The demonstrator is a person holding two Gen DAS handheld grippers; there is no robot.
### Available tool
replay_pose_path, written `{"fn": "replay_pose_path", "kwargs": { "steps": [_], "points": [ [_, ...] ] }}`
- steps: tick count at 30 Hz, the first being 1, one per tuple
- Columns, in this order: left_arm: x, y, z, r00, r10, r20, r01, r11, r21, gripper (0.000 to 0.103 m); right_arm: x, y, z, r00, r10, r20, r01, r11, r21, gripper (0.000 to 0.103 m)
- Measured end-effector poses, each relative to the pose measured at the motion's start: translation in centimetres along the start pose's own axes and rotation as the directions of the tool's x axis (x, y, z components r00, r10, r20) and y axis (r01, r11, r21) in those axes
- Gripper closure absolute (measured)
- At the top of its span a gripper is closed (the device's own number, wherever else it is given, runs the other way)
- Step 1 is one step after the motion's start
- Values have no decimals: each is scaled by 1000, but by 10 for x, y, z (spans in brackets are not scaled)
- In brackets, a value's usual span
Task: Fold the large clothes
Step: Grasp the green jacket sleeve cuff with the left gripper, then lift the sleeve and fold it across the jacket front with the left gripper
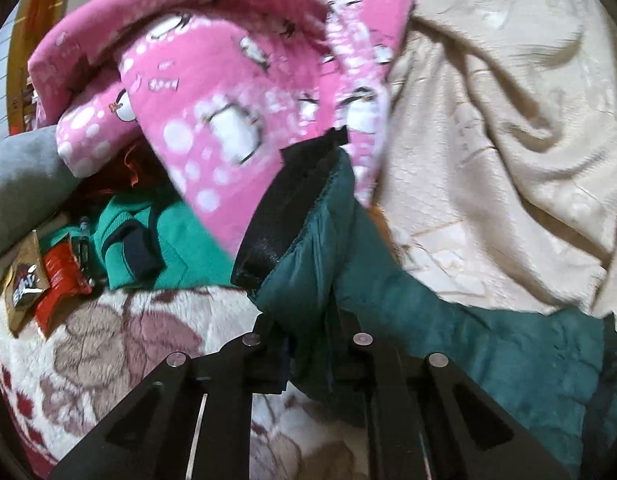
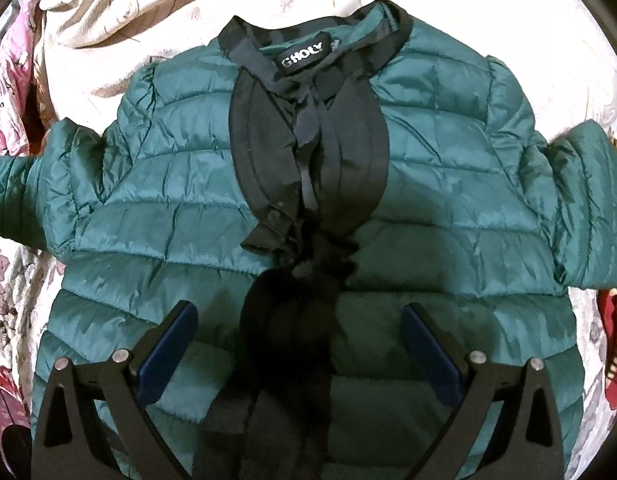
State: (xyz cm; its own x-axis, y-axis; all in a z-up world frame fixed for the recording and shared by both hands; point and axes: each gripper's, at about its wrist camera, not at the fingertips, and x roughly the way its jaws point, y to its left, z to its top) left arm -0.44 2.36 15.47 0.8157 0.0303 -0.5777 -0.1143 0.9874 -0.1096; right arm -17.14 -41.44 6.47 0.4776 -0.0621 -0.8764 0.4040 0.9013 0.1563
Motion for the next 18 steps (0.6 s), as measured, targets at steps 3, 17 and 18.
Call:
{"fn": "replay_pose_path", "kwargs": {
  "steps": [3,17,18],
  "points": [
    [-14,-9,-4,1000,-23,9,23,999,25,103,-5,-5,-3,1000,2,6,-2,1000,12,0],
    [-81,-103,-14,976,-217,-4,216,965,146,103,-34,-31,-10,999,-22,39,21,999,25,0],
    [-85,-111,-16,973,-232,-10,231,960,161,103,-36,-34,-11,999,-22,39,21,999,24,0]
  ]
}}
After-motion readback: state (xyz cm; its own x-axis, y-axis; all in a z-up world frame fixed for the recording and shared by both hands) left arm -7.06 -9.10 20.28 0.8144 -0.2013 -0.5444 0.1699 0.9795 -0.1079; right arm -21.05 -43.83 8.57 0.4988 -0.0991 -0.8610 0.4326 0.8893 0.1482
